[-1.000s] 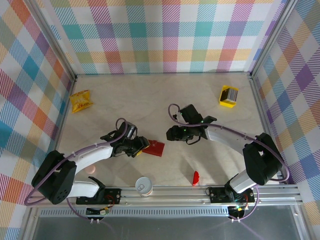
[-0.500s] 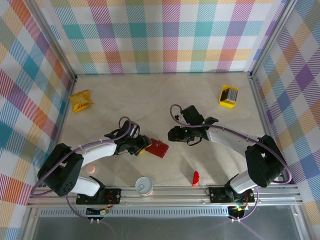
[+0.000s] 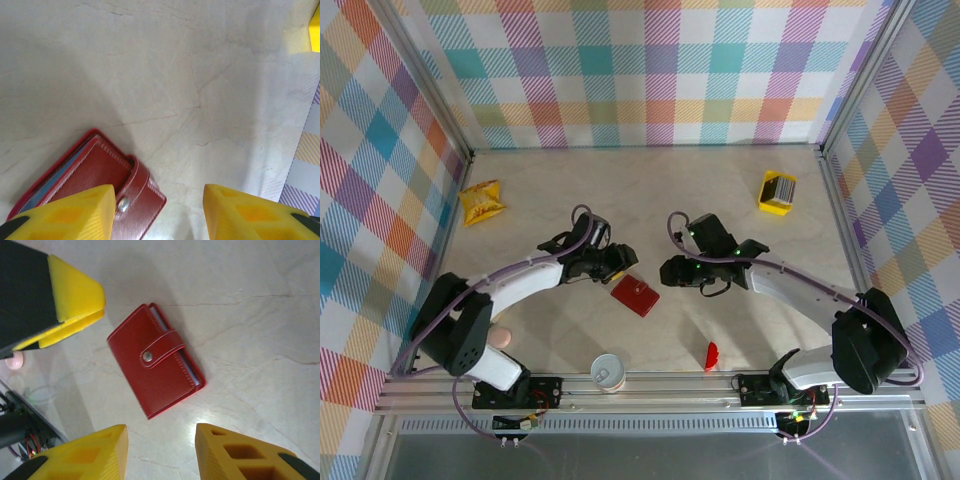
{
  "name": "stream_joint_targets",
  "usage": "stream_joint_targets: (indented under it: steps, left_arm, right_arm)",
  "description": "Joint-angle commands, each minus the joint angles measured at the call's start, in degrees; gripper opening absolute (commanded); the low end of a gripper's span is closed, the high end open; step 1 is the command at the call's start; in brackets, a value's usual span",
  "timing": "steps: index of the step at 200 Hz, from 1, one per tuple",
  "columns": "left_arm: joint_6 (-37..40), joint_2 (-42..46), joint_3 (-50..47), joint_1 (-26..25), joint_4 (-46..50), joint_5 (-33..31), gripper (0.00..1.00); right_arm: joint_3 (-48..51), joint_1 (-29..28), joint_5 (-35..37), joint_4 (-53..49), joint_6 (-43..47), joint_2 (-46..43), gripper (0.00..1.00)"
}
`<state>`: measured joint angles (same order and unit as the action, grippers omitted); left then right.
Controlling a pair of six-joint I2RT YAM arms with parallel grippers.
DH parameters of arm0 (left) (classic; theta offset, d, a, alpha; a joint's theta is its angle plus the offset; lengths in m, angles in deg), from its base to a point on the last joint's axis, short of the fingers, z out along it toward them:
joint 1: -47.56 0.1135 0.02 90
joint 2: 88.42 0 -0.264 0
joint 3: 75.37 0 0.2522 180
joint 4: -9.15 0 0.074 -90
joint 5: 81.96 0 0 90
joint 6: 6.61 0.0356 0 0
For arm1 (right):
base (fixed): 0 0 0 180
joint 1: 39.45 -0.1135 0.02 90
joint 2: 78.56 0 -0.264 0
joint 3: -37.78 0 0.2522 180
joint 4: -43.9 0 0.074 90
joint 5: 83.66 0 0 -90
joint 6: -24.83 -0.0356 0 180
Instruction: Put the credit cards into the card holder
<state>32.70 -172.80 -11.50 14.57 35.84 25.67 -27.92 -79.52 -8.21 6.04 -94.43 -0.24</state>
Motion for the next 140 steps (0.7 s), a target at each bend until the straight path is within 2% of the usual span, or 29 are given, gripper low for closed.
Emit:
stream_joint_targets:
  steps: [1,44,72,94,140]
  left_arm:
    - [1.4,8.7,-1.7,-0.2,12.7,-2.5,0.51]
    - [-5.5,25.9,-14.0,0.8,15.0,-2.5,0.53]
    - [-8.7,33.3,-19.5,1.8,15.3,-2.4,0.54]
    - [-8.5,35.3,-20.1,2.6,16.3,-2.1,0.56]
    - [-4.7,31.7,-17.2,4.0,18.5,-1.4,0.58]
  right_arm:
    - [-1.5,-4.6,-0.3,-2.0,4.3,2.8,0.37]
    - [-12.5,-7.1,-5.6,-7.3,11.6,17.1,0.36]
    - [-18.5,-8.1,-8.0,-8.8,13.7,24.0,0.36]
    - [-21.7,-9.3,-8.4,-8.2,12.5,28.0,0.37]
    - [-24.5,-9.6,-7.7,-4.1,5.3,34.3,0.37]
